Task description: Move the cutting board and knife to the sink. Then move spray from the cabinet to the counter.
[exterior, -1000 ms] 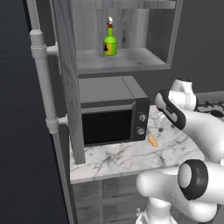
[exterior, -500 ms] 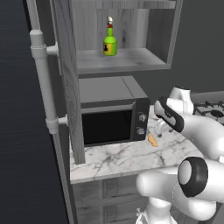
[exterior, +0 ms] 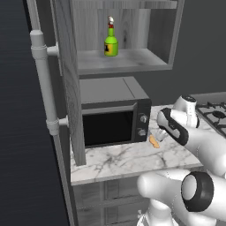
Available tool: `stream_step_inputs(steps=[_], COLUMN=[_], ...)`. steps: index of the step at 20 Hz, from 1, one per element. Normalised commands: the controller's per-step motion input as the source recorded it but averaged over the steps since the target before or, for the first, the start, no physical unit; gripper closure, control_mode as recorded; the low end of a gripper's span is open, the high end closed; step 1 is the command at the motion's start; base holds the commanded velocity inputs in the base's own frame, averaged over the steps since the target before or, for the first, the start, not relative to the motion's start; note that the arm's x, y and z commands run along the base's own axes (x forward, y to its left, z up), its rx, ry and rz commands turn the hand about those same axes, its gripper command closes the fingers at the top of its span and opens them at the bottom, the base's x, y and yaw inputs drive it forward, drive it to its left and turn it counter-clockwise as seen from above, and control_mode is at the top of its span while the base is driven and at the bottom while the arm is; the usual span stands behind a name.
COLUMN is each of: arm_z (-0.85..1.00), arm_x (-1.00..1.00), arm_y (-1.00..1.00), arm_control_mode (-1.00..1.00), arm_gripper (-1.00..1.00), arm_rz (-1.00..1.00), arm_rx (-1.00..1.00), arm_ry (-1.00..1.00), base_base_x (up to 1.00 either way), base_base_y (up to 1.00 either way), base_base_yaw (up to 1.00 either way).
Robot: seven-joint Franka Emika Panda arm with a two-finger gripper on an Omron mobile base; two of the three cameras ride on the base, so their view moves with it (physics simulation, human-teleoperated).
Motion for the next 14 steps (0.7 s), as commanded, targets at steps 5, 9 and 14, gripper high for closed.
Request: stream_step_inputs(steps=[5,9,14], arm_z=[-0.12,-0.08,-0.08], arm_x=[0.03,0.08,0.11], arm_y=[0.0,0.03,0.01], arm_control_mode=[-1.0,-1.0,-1.0], arm_gripper=[-1.0,-1.0,-1.0], arm_rz=[0.0,0.0,0.0], arm_rx=[-0.03,-0.01,0.0], arm_ry=[-0.08,0.0,0.0], base_base_x=[0.0,0.0,0.0], base_base_y=[0.0,0.0,0.0], base_base_yaw=[0.0,0.0,0.0])
